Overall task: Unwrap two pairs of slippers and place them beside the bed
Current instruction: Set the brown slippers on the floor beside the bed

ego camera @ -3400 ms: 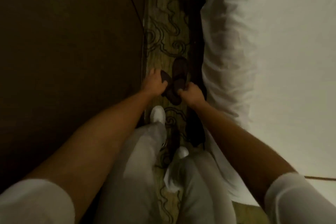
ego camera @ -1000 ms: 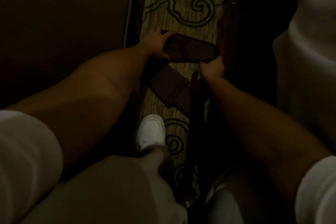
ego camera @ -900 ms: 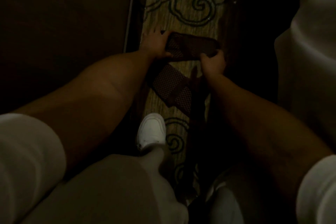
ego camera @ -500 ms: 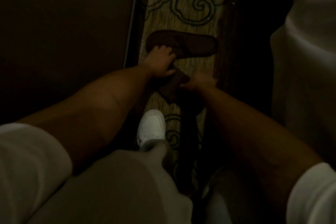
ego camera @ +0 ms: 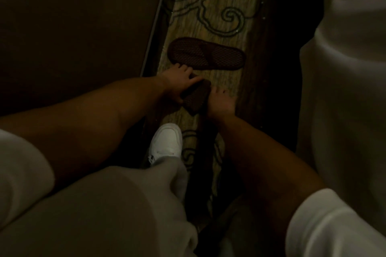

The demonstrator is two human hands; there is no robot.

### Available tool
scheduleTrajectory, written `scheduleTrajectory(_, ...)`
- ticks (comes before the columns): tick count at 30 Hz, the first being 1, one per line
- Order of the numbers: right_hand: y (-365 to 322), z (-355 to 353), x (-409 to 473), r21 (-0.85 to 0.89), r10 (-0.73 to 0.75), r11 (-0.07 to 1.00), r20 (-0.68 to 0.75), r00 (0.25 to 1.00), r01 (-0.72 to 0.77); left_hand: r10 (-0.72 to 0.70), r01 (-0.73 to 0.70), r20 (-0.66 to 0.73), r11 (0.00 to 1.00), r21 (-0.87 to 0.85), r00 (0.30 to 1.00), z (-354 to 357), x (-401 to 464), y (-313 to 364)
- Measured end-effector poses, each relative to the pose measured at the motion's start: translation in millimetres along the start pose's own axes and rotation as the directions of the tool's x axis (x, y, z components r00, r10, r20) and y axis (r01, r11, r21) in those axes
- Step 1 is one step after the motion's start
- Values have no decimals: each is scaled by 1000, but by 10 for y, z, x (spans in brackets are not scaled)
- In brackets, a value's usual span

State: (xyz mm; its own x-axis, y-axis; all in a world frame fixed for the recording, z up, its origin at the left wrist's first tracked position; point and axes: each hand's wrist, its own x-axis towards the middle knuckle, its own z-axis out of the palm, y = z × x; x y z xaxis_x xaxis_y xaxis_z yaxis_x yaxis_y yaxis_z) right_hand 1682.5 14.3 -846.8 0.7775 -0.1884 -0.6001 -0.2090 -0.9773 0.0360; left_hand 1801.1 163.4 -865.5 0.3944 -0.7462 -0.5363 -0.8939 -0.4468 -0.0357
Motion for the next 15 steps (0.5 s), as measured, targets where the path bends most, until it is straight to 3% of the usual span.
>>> scheduleTrajectory(3, 131, -118, 88, -30, -120, 993, -109, 987, 117, -100, 103, 26, 988, -117, 995, -33, -24, -21)
scheduleTrajectory(6, 248, -176, 188, -84, -183, 981, -131, 974, 173, -139, 139, 14, 971, -193, 990, -59, -44, -40)
scheduleTrajectory(11, 522, -258, 349, -93, -118, 990, -168, 979, 104, -216, 195, -100, 963, -184, 971, -130, 109, 116)
scheduleTrajectory(15, 609, -140, 349, 51, -1, 999, -80, 997, 5, -221, 207, -71, 964, -165, 973, -179, 155, 196)
